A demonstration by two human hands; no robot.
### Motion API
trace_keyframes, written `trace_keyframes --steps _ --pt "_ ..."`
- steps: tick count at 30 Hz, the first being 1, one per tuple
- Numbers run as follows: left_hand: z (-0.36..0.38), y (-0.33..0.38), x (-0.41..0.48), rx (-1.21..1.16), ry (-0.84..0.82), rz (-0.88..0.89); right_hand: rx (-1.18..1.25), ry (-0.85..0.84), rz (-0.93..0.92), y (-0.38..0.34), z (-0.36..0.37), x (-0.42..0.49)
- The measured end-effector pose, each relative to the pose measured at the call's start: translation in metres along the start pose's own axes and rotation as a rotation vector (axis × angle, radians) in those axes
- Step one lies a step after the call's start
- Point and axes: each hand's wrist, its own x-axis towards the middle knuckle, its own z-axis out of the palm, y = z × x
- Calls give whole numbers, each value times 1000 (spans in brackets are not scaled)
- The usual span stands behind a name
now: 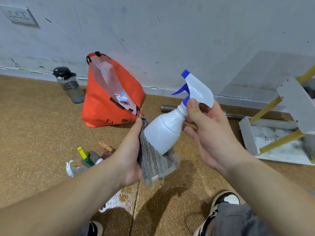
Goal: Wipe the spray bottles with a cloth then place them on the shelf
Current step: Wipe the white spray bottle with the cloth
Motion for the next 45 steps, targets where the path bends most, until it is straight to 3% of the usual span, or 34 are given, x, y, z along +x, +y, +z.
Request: trace_keyframes --steps 1,4,9,12,16,19,22,26,29,31,33,35,38,41,43,45 --pt "6 0 3 -91 35 -65 6 -5 -1 0 0 1" --pt "5 -6 4 -248 43 -21 -56 -54 -38 4 2 2" --pt "12 -7 -2 -103 171 44 -191 -58 -166 10 6 7" --pt "27 -4 -19 141 273 224 -195 -11 -152 12 5 9" --pt "32 -17 -21 810 236 663 -203 -53 -99 25 9 -2" --pt "19 -20 -14 900 126 691 -181 -100 -58 27 8 -9" --pt "6 -13 -10 751 -8 658 -155 -169 -12 23 4 -10" --pt "-13 -12 36 545 39 285 -198 -142 11 24 2 -8" --pt "-3 -12 35 375 160 117 -221 -89 62 24 -3 -3" --pt "7 -18 19 421 206 272 -197 -60 89 24 -4 -1" --pt "19 -28 4 627 215 650 -182 -53 96 25 -2 0" --pt "17 -35 0 789 142 830 -187 -46 90 26 0 1" --pt "5 -24 9 810 54 723 -209 -27 65 24 -1 3" --pt "7 -7 15 516 102 352 -219 14 39 21 -3 9" --pt "17 -13 6 626 134 402 -217 40 37 21 -5 12" --pt "19 -30 2 925 115 708 -214 49 52 24 -6 14"
